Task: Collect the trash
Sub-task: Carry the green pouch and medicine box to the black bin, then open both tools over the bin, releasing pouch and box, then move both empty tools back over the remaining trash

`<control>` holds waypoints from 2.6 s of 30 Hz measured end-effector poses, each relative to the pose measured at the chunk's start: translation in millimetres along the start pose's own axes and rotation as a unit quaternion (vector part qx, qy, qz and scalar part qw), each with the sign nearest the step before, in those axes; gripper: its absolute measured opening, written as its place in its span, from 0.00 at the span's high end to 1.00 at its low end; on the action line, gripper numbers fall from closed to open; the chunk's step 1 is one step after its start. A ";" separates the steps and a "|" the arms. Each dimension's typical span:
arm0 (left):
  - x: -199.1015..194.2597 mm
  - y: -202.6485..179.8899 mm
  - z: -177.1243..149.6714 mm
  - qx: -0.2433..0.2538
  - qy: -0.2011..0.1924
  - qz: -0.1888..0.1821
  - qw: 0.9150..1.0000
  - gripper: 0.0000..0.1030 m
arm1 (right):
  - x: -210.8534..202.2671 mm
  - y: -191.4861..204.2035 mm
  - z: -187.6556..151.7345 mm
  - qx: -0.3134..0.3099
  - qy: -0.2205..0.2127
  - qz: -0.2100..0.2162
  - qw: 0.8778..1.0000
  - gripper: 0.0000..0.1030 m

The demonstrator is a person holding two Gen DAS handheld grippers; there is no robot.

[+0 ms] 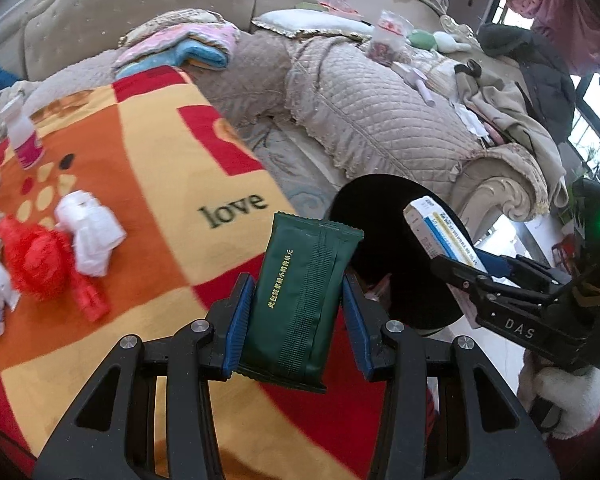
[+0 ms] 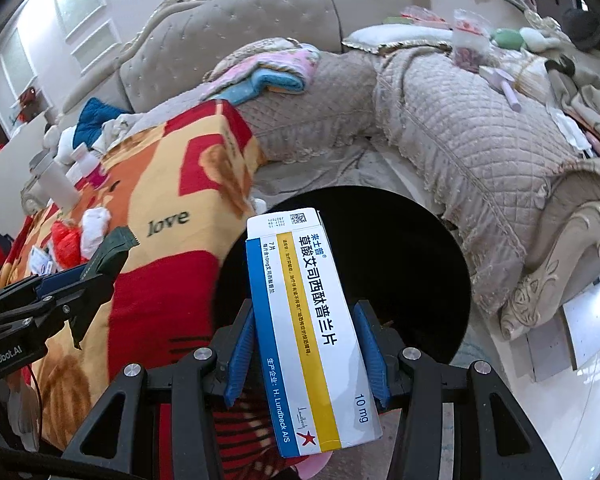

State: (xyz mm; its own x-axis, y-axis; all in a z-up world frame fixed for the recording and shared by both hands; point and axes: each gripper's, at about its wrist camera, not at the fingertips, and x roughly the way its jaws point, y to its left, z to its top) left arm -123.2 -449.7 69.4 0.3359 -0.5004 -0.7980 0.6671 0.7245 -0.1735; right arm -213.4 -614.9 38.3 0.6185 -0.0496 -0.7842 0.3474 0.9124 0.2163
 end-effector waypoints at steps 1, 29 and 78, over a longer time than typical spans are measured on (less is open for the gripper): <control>3.8 -3.4 2.1 0.002 0.002 -0.002 1.000 0.59 | 1.5 -3.5 0.0 0.003 0.001 -0.001 1.000 0.54; 57.2 -31.0 20.5 -0.013 0.027 -0.080 0.996 0.59 | 16.5 -50.3 3.5 0.064 0.005 -0.019 0.998 0.40; -78.0 243.7 -59.9 -0.265 -0.035 0.113 0.957 0.42 | 43.1 172.3 -10.5 -0.110 0.062 0.102 0.987 0.31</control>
State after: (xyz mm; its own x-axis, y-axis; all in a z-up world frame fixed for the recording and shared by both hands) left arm -26.7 -205.7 54.7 0.4876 -0.3201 -0.8123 0.1471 0.9472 -0.2850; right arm -134.3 -455.5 35.7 0.5637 0.1810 -0.8059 0.0560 0.9651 0.2559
